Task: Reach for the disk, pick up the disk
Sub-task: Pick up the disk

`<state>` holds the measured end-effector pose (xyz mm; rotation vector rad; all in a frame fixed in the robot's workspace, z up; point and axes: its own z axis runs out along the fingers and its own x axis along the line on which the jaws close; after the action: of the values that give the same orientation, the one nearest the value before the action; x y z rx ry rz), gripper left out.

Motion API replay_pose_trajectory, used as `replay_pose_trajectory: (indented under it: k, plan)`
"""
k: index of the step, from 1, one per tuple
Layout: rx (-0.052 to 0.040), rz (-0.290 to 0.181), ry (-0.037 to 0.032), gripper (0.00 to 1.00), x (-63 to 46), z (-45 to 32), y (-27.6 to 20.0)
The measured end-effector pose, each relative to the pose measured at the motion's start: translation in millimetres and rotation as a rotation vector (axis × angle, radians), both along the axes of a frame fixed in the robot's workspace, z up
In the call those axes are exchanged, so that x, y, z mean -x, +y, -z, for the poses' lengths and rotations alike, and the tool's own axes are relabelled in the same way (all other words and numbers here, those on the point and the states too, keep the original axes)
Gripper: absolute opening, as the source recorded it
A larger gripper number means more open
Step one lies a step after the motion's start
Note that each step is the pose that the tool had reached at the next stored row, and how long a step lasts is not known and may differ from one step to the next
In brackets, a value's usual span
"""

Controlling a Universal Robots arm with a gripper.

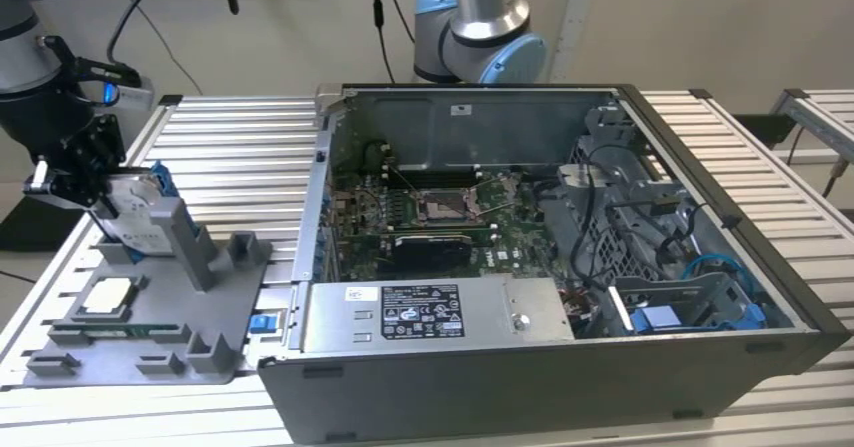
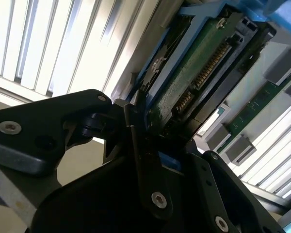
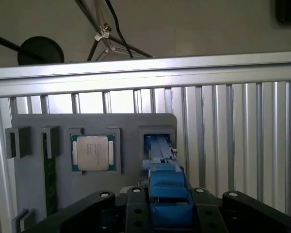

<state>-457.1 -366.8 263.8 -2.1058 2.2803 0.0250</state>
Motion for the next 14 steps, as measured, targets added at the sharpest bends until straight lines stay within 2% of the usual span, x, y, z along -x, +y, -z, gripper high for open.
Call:
replay_pose_trajectory:
  k: [2, 11, 14]
  plan:
    - [0.0023, 0.0, 0.0, 0.0, 0.0, 0.0, -0.1]
    - [0.0, 0.0, 0.0, 0.0, 0.0, 0.0, 0.0]
    - [-0.0002, 0.0, -0.0001, 0.0, 0.0, -3.0, 0.0]
